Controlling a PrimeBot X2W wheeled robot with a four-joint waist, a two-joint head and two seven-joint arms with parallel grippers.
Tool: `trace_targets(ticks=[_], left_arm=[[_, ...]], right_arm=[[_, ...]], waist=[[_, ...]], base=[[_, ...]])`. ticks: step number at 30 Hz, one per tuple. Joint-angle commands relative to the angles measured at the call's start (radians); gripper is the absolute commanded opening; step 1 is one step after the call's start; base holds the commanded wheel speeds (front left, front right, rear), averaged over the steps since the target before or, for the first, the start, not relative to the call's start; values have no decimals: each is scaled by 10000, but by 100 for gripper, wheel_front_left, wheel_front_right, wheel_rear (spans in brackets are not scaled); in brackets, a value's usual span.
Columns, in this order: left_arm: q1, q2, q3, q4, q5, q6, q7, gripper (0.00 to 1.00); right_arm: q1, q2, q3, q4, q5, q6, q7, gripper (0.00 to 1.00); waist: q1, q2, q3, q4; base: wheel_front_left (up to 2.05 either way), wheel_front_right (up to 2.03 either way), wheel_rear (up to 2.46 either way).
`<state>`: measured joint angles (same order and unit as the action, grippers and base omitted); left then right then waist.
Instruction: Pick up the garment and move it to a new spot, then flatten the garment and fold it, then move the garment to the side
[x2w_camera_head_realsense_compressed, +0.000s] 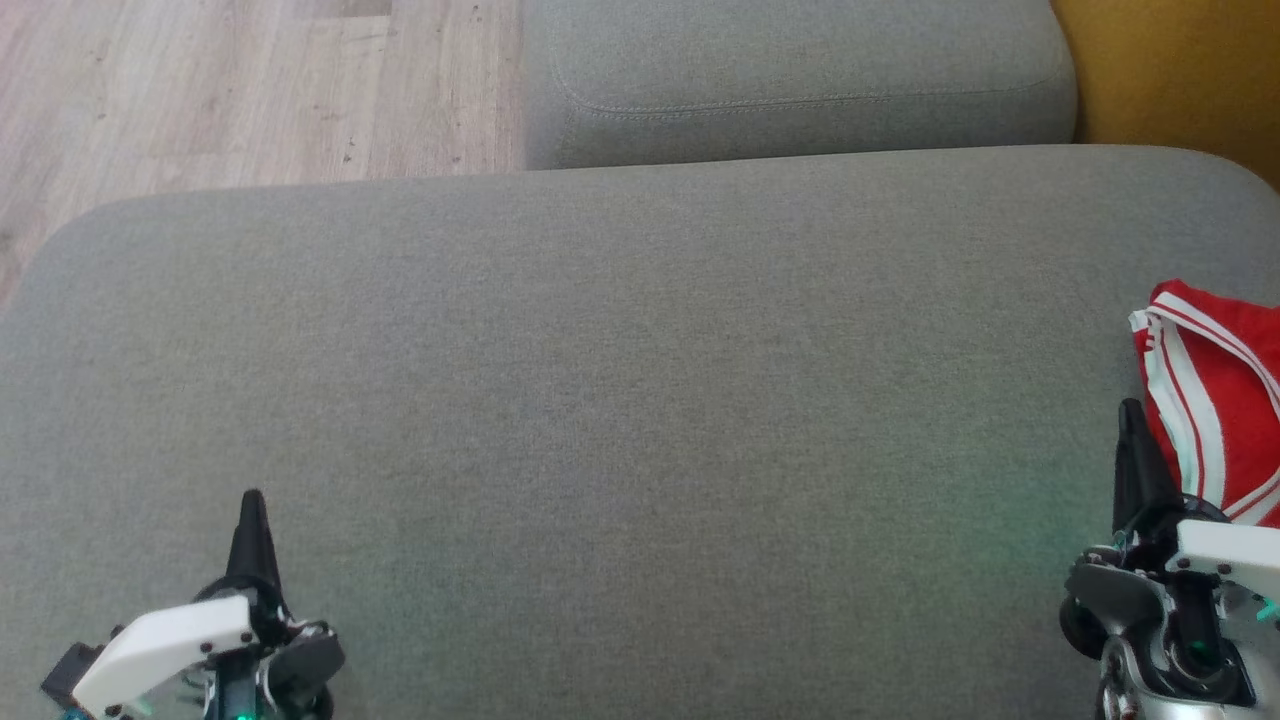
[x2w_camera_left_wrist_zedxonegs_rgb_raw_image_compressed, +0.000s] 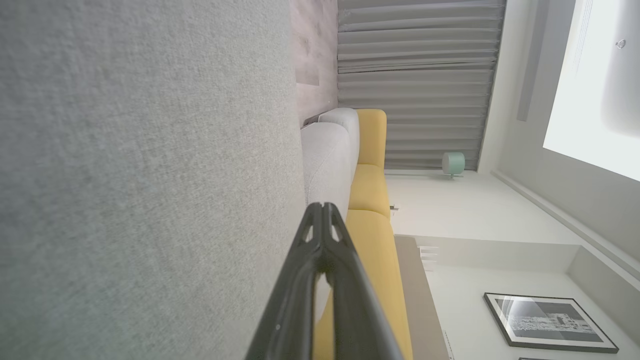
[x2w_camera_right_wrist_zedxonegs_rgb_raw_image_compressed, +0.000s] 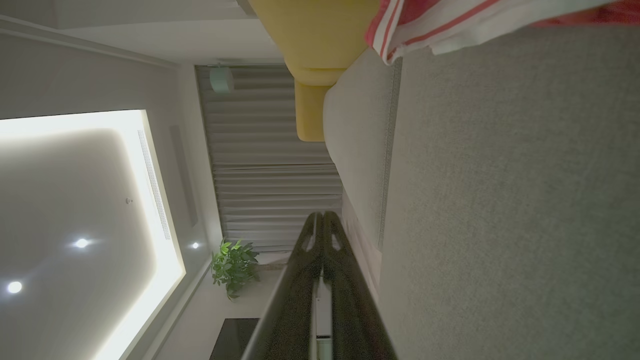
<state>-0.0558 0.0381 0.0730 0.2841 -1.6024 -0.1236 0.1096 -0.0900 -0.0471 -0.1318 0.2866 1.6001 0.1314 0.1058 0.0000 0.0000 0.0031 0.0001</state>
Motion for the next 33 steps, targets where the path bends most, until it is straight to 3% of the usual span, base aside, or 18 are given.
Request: trace_targets(ticks=[1, 33], left_arm=[[-523, 122, 410, -386, -62, -71, 37, 0], [-523, 122, 409, -387, -62, -71, 37, 0]], right_arm=[[-178, -51, 197, -419, 99, -7, 61, 0], [-179, -43, 185, -418, 89, -7, 70, 0]], waist=[[0, 0, 0, -1], [0, 0, 0, -1]], base=[[0, 0, 0], [0, 0, 0]])
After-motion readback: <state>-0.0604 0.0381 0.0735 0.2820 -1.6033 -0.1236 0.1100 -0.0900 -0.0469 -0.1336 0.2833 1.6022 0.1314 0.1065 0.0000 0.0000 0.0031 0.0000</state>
